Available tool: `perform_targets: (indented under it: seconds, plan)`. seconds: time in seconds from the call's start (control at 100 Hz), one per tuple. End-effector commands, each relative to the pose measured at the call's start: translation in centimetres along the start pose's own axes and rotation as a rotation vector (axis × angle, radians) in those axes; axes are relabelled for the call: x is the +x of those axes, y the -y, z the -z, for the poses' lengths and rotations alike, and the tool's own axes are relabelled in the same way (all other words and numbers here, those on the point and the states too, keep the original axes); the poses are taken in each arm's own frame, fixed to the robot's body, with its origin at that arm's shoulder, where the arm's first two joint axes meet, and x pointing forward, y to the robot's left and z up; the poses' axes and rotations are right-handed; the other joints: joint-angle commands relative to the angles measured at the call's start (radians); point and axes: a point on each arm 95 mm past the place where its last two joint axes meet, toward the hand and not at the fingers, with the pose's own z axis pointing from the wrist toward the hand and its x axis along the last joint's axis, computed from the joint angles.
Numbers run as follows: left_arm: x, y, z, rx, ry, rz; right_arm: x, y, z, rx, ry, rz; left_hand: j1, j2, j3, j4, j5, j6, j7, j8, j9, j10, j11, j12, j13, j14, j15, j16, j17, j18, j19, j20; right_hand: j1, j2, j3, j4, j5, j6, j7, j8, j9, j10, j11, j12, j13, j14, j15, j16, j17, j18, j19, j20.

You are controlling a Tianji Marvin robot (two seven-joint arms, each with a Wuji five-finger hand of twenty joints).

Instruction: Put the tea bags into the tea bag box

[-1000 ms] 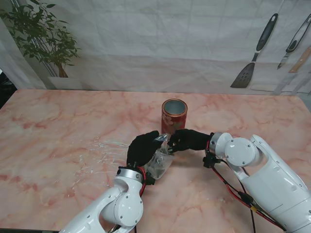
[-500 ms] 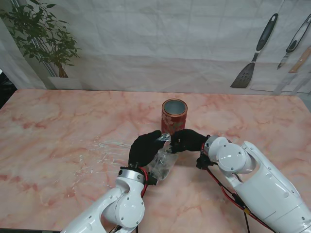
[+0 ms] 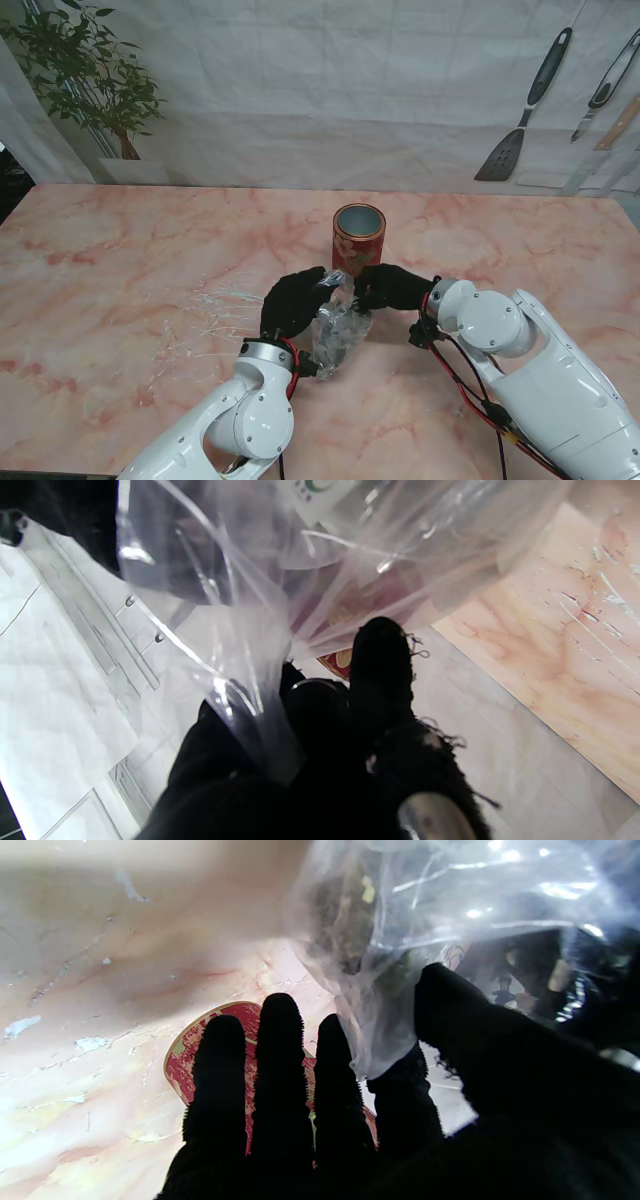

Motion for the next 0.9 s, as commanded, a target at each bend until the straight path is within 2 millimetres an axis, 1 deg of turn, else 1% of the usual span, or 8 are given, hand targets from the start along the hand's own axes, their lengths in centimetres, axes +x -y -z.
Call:
perform_targets:
  seconds: [0.0,0.14,0.26,0.53,0.7,0.89]
  plan:
    - [0.0,0.2,-0.4,-0.016,0.006,-0.005,0.4,0.0,0.3,0.01,-0.017,0.005,0.062,0.019,0.014,0.001,0.092,0.149,0.119,0.033,0.004,-0.017,-0.089,-0.015,0.181,0.13,0.566,-0.013,-0.098,-0.093,0.315,0.012,0.037,0.033,0.037,0.035,-0.007,0.001,0.034,0.03,-0.039,0.006,-0.011,-0.022,-0.024,0.008,-0.02,-0.016,-0.014,0.016,-0.014,-0.007]
    - [-0.3,0.2,-0.7,-0.03,0.019,-0.014,0.7,-0.3,0.6,0.004,-0.035,-0.005,0.061,0.018,0.014,0.002,0.092,0.149,0.118,0.034,0.005,-0.016,-0.089,-0.015,0.18,0.13,0.565,-0.013,-0.098,-0.092,0.315,0.011,0.043,0.045,0.031,0.04,-0.022,0.025,0.037,0.071,-0.075,0.027,-0.037,-0.054,-0.064,0.017,-0.058,-0.038,-0.036,0.022,-0.024,-0.011]
    - [-0.5,0.2,-0.9,-0.039,0.028,-0.019,0.9,-0.5,0.8,-0.005,-0.043,-0.013,0.061,0.018,0.015,0.002,0.092,0.149,0.118,0.034,0.003,-0.017,-0.09,-0.015,0.181,0.13,0.565,-0.013,-0.098,-0.092,0.315,0.01,0.04,0.05,0.021,0.037,-0.022,0.019,0.029,0.079,-0.078,0.037,-0.063,-0.086,-0.069,0.02,-0.077,-0.052,-0.04,0.019,-0.028,-0.012]
    - [-0.7,0.1,-1.1,-0.055,0.039,-0.025,1.5,-0.9,1.0,-0.043,-0.064,-0.018,0.061,0.018,0.015,0.003,0.091,0.149,0.117,0.035,0.003,-0.018,-0.09,-0.015,0.181,0.13,0.564,-0.013,-0.098,-0.091,0.315,0.007,0.038,0.06,0.006,0.029,-0.025,0.01,0.024,0.076,-0.077,0.037,-0.07,-0.104,-0.07,0.02,-0.084,-0.059,-0.04,0.019,-0.029,-0.012]
    - [-0.8,0.1,-1.2,-0.061,0.041,-0.028,1.9,-1.1,1.1,-0.064,-0.064,-0.011,0.06,0.017,0.015,0.003,0.091,0.15,0.116,0.035,0.002,-0.019,-0.09,-0.014,0.18,0.13,0.564,-0.013,-0.098,-0.091,0.315,0.006,0.032,0.061,0.004,0.032,-0.026,0.007,0.028,0.077,-0.072,0.036,-0.067,-0.108,-0.067,0.019,-0.084,-0.06,-0.038,0.02,-0.028,-0.011]
    - [-0.8,0.1,-1.2,-0.065,0.039,-0.031,2.3,-1.4,1.0,-0.056,-0.061,-0.003,0.059,0.018,0.015,0.003,0.09,0.149,0.116,0.036,0.002,-0.018,-0.09,-0.014,0.181,0.13,0.563,-0.013,-0.098,-0.091,0.315,0.006,0.018,0.075,-0.017,0.029,-0.038,0.01,0.03,0.077,-0.067,0.032,-0.058,-0.109,-0.062,0.016,-0.079,-0.058,-0.036,0.018,-0.025,-0.008]
